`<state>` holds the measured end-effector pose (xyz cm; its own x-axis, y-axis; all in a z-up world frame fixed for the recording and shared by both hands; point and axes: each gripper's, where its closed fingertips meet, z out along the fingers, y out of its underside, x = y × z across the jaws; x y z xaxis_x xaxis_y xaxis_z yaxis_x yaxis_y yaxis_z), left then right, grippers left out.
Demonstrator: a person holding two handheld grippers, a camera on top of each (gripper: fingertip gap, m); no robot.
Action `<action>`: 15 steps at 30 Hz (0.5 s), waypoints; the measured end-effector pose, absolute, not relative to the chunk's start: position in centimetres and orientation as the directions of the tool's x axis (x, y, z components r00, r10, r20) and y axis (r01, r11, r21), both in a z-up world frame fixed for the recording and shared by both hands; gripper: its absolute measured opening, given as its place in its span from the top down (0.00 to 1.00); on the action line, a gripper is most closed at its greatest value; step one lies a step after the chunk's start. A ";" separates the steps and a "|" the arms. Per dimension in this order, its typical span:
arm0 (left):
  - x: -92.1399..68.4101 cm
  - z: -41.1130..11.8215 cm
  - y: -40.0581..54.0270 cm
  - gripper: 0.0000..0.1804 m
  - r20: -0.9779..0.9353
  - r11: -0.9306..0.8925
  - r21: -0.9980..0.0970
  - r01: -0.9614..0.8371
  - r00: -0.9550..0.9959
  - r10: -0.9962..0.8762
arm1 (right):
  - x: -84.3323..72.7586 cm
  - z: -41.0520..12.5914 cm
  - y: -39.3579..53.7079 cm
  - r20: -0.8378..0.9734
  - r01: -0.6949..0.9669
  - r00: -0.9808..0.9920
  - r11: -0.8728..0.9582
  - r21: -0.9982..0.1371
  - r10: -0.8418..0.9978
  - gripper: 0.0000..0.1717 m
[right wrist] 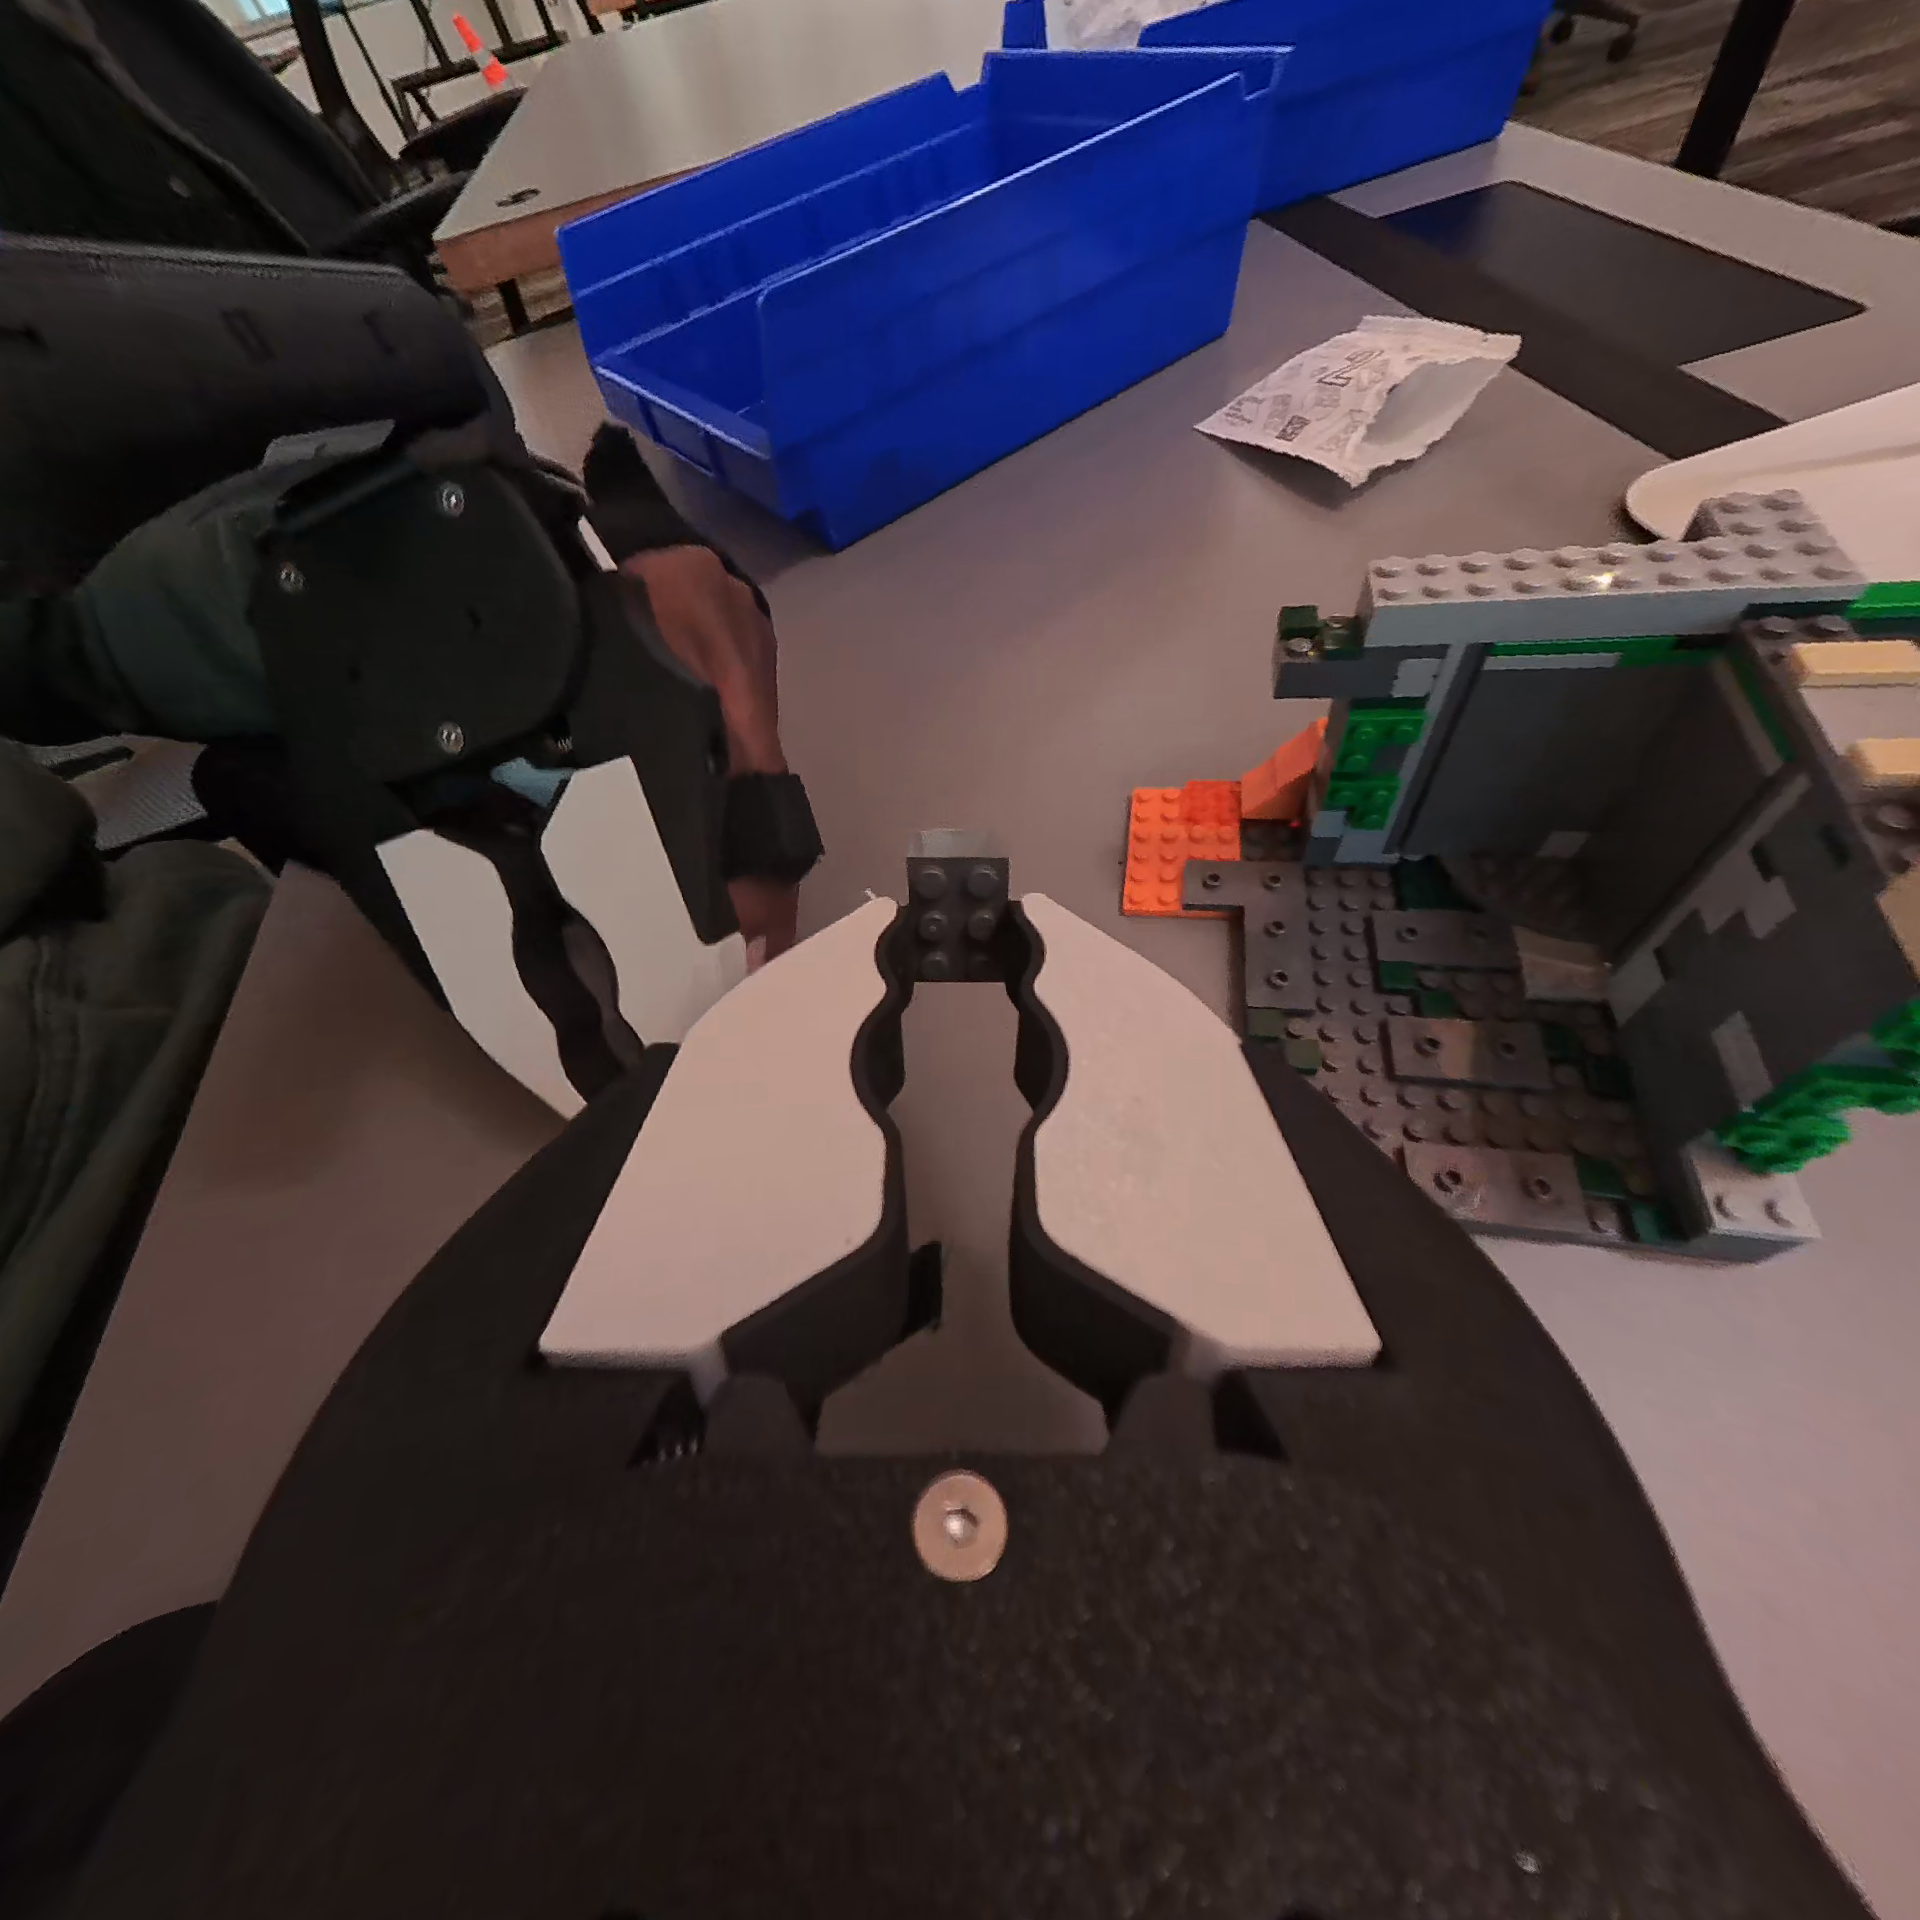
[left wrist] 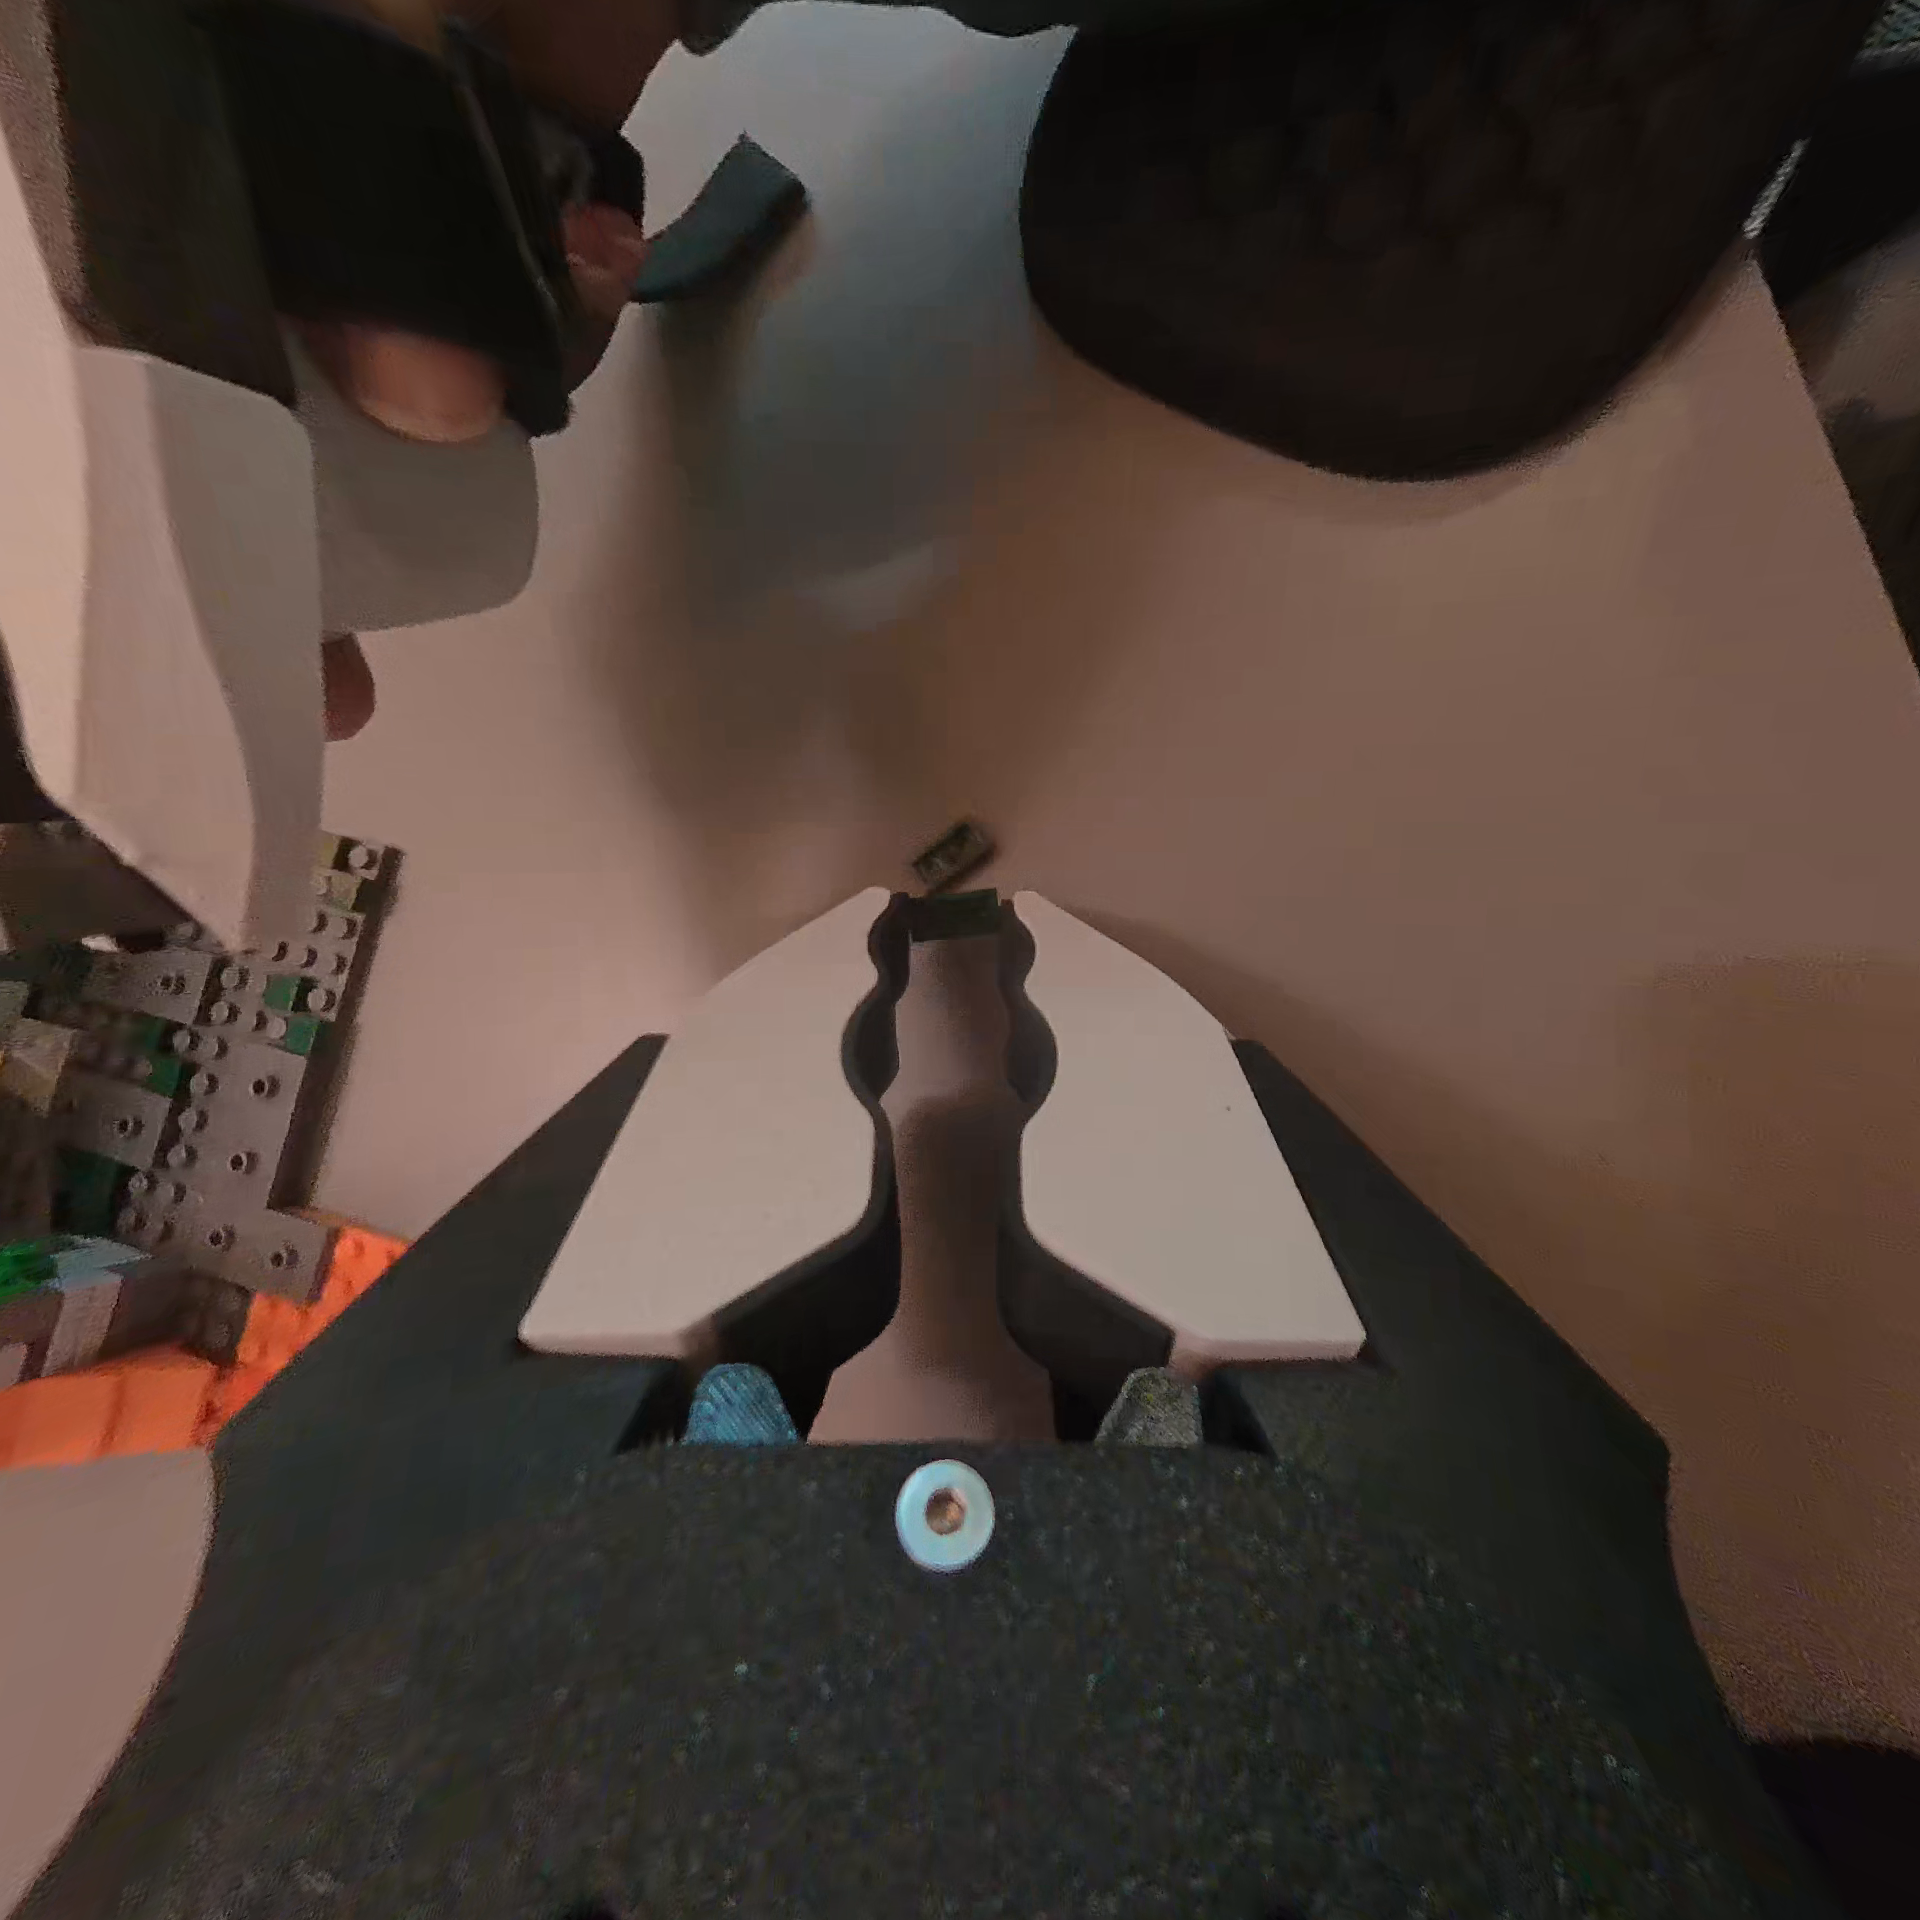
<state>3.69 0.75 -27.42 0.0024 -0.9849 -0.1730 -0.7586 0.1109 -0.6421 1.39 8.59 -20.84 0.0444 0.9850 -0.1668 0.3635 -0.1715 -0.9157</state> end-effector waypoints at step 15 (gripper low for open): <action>5.2 -28.2 0.8 0.89 -0.095 0.020 -0.632 -0.775 0.052 -0.994 | 1.7 -20.7 9.1 -0.164 0.359 0.075 -0.179 -0.916 0.984 0.90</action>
<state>5.19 0.82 -28.21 0.0521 -0.9941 -0.0950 -0.7748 0.0198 -0.6319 1.73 9.14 -20.73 0.0746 0.9837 -0.1635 0.3592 -0.1795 -0.9158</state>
